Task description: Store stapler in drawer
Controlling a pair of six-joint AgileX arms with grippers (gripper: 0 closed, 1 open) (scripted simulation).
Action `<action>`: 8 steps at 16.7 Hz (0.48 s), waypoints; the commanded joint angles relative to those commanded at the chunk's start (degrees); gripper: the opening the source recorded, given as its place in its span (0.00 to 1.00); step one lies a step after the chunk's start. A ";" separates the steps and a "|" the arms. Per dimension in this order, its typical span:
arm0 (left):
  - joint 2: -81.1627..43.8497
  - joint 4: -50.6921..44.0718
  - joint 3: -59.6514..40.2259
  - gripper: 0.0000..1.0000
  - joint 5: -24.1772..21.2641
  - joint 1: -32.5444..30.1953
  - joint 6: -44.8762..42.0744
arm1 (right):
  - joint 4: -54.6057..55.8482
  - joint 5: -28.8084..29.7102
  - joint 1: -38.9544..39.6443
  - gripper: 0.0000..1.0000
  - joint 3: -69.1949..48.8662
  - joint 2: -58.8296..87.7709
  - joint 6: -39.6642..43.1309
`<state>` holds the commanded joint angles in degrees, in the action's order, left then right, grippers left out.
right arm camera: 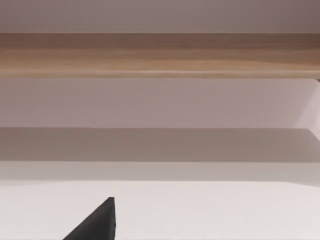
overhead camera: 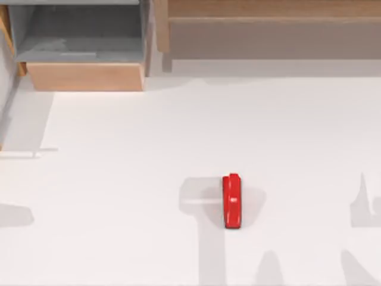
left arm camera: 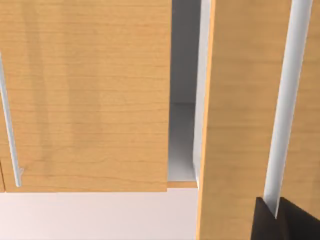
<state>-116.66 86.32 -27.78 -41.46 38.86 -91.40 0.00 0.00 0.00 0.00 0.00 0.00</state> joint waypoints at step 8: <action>0.00 0.00 0.00 0.83 0.00 0.00 0.00 | 0.00 0.00 0.00 1.00 0.00 0.00 0.00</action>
<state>-116.66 86.32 -27.78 -41.46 38.86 -91.40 0.00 0.00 0.00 0.00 0.00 0.00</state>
